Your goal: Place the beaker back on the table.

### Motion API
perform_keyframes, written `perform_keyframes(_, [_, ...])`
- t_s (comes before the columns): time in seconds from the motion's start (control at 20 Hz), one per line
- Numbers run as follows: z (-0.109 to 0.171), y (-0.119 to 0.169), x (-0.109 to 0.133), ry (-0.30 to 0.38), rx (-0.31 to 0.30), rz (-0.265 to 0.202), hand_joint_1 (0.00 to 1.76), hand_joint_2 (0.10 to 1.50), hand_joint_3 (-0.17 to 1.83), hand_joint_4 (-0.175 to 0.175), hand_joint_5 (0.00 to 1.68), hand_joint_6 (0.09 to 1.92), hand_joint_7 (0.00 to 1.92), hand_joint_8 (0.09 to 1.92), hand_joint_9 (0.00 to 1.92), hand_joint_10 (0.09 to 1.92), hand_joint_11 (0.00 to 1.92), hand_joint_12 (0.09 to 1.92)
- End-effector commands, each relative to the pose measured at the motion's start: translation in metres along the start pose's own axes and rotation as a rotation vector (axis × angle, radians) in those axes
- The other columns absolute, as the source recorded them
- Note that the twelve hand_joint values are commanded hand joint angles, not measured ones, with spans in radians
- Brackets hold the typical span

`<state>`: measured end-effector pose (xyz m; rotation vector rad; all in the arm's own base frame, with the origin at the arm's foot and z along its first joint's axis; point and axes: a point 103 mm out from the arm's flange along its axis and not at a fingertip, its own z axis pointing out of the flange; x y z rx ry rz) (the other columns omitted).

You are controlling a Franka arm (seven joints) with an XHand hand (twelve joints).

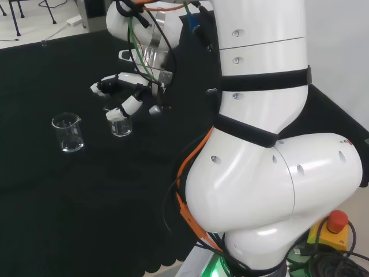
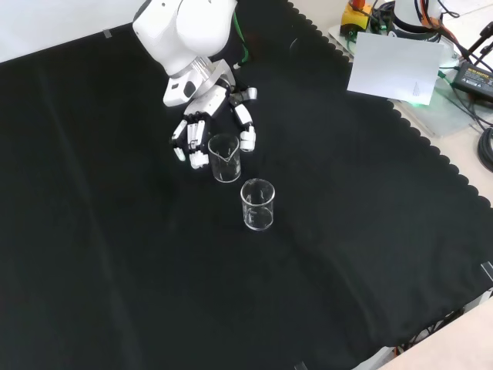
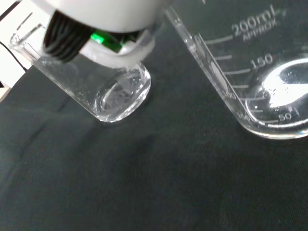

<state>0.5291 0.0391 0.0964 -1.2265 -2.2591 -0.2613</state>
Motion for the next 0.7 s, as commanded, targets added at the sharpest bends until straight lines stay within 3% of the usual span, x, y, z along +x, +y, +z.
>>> perform_keyframes(0.05, [-0.022,-0.018,0.009,-0.038,-0.027,0.038,0.94,0.51,0.51,-0.041,0.43,0.16,0.57,0.09,0.63,0.09,0.0,1.08])
perform_keyframes(0.7, [-0.053,-0.081,0.02,-0.086,-0.088,0.117,0.92,0.52,0.5,-0.045,0.43,0.14,0.56,0.09,0.63,0.09,0.0,1.06])
